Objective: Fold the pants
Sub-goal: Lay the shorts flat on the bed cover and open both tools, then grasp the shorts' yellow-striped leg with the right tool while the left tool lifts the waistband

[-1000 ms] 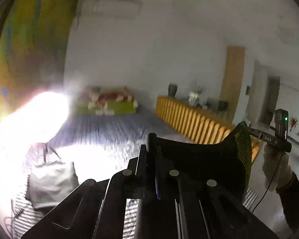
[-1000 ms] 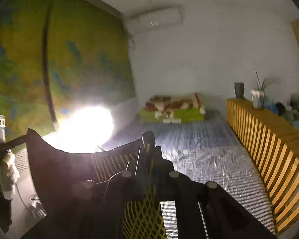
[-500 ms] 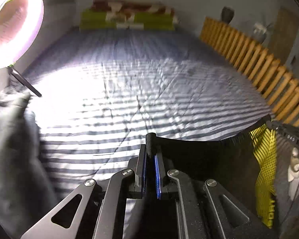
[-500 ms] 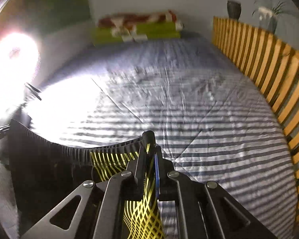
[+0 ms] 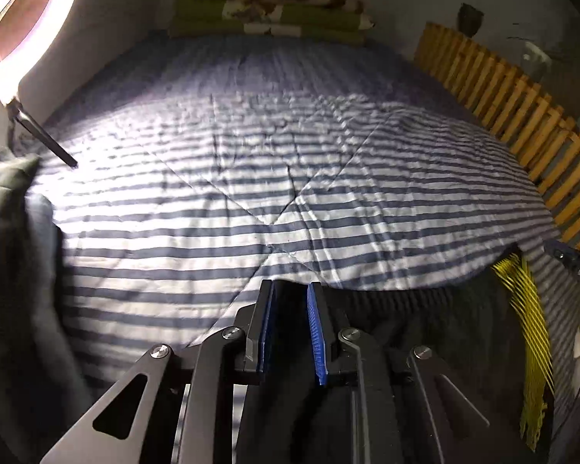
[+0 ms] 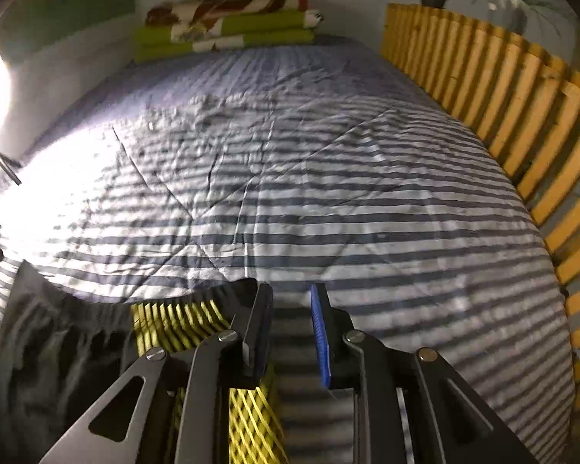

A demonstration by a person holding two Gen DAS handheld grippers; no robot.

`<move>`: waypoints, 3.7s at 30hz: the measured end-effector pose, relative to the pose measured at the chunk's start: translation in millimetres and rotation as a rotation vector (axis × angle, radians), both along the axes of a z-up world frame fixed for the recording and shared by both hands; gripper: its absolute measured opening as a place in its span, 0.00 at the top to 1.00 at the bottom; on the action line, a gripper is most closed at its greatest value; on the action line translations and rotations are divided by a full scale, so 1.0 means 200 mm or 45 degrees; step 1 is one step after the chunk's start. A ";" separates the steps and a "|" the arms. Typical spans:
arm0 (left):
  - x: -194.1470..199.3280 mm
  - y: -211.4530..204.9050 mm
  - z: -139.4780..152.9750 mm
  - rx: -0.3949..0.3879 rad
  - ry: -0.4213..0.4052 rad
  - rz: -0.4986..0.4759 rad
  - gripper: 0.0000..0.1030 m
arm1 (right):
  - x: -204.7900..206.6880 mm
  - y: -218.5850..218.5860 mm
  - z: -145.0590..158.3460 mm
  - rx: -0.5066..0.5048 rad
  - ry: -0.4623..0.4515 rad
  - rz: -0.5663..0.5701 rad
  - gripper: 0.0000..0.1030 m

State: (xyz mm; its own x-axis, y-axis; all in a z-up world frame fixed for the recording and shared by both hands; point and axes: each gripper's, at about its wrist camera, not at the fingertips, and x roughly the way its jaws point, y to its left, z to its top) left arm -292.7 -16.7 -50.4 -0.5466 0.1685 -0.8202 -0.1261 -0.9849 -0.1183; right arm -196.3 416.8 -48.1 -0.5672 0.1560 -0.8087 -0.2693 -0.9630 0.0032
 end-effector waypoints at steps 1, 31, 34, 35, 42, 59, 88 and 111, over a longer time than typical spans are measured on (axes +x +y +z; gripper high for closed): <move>0.10 0.00 0.10 0.010 0.020 -0.043 0.83 | 0.09 0.02 0.05 -0.043 0.021 0.007 0.82; 2.01 0.83 0.05 0.049 -0.073 -0.784 0.76 | 1.85 -0.36 -0.21 -0.157 -0.327 -0.027 0.99; 2.04 0.90 0.02 0.060 -0.088 -0.807 0.75 | 1.89 -0.32 -0.21 -0.223 -0.301 -0.051 0.99; 2.05 0.93 0.02 0.068 -0.095 -0.811 0.75 | 1.89 -0.31 -0.20 -0.245 -0.288 -0.047 0.99; 2.06 1.21 -0.04 0.058 -0.112 -0.887 0.75 | 1.99 -0.22 -0.11 -0.426 -0.185 -0.115 0.84; 2.09 2.06 -0.30 -0.049 -0.228 -1.017 0.54 | 2.08 0.10 0.02 -0.464 -0.045 -0.214 0.84; 1.93 1.28 0.11 0.372 -0.152 -0.723 0.97 | 0.48 0.16 -0.12 -0.618 -0.068 0.024 0.78; 2.12 0.20 0.04 0.556 -0.112 -0.289 0.97 | 0.21 -0.41 0.25 -0.301 -0.035 0.038 0.98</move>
